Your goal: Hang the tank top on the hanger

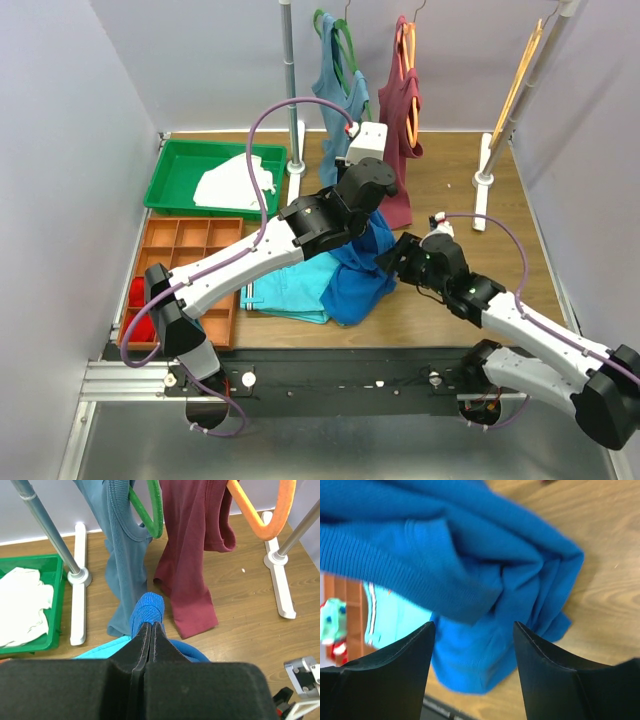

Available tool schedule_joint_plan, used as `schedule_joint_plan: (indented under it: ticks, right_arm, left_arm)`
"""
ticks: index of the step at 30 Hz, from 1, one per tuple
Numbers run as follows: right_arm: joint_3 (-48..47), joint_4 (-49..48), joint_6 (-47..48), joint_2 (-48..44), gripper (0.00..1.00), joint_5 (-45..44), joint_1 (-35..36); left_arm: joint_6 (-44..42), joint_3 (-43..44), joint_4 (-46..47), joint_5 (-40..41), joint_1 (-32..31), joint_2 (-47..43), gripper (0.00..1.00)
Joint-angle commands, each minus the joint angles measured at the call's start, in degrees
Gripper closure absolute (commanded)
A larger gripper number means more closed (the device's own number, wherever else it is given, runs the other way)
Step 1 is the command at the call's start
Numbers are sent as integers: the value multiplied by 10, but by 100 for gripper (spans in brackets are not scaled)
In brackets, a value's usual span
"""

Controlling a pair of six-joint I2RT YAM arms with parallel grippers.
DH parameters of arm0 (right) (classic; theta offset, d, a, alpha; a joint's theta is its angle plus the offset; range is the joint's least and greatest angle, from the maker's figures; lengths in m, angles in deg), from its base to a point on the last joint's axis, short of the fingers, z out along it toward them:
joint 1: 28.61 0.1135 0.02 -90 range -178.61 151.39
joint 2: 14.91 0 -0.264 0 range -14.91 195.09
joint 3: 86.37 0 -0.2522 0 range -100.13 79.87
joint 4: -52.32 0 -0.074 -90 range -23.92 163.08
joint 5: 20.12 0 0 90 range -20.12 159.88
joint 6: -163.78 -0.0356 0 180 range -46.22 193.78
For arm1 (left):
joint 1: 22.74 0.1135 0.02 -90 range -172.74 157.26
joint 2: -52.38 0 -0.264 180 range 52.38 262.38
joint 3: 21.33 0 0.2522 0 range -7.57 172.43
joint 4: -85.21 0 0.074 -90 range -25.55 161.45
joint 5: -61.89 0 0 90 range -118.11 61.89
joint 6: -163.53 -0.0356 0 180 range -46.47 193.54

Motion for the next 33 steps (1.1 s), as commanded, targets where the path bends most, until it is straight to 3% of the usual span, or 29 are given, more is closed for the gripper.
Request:
schedule_joint_plan:
  ticks: [1,10,13,14,17,23,33]
  right_arm:
    - [-32,-54,21,46,31,-74,4]
    - [-61,-78,38,113,45,-92,12]
    - [-75,-46,38,95,60,-113,13]
    - [-84,-31,39,90,77,-129,13]
    - [-142,49,45,61,99,-166,13]
    - [-323,180,96,7,99,-195,13]
    - [-637,295,187,71,99,-182,13]
  left_arm:
    - [4,18,4,-3,2,0,100]
    - [-1,20,1,-9,7,-2,100]
    - [-6,17,1,-8,9,-8,100]
    - [-7,18,1,-7,9,-11,100]
    - [-16,21,2,-3,15,-28,100]
    - [-53,46,17,23,18,-63,100]
    - [-114,181,60,37,19,-78,100]
